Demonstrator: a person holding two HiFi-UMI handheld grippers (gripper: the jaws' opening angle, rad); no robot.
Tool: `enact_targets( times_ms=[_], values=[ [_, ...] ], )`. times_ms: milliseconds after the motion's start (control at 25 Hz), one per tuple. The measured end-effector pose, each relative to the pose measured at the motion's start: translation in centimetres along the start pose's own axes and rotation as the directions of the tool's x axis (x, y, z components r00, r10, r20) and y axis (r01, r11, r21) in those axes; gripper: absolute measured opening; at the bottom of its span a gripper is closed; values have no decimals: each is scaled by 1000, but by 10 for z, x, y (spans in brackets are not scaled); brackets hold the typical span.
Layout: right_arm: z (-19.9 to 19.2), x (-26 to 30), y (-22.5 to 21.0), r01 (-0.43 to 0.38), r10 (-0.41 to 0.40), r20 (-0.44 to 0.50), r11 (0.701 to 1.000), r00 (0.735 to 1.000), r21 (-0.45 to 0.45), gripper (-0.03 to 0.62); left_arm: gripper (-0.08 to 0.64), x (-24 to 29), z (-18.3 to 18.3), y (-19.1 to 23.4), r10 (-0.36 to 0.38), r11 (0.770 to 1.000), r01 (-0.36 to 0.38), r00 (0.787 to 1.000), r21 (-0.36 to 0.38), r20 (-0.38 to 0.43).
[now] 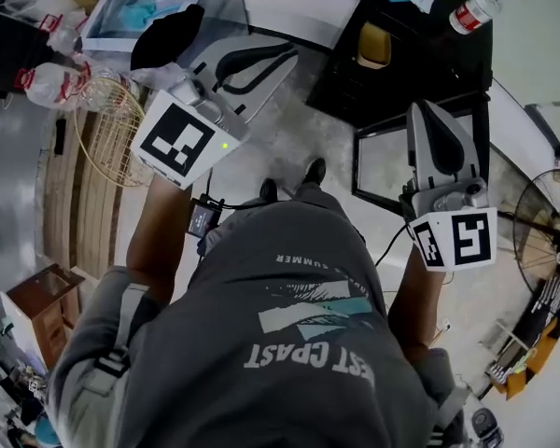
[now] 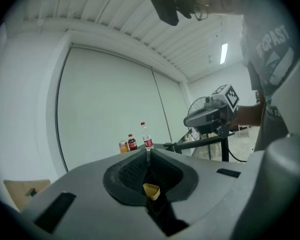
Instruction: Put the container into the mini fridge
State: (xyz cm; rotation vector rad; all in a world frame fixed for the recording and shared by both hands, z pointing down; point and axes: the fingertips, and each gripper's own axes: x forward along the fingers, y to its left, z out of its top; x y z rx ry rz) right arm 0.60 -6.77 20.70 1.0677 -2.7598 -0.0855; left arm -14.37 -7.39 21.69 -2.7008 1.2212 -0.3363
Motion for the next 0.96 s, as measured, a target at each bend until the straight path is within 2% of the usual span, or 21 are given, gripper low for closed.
enact_targets(
  times_ms=[200, 640, 960],
  values=[
    [19, -13, -1, 55, -57, -32, 997, 998, -44, 26, 35, -11, 24, -9, -3, 997, 2, 1000, 81, 15],
    [19, -20, -1, 76, -77, -35, 996, 996, -46, 26, 35, -10, 21, -16, -22, 999, 21, 999, 48, 28],
    [12, -32, -10, 84, -86, -43, 996, 995, -41, 26, 36, -1, 24, -29, -29, 998, 27, 999, 63, 27]
  ],
)
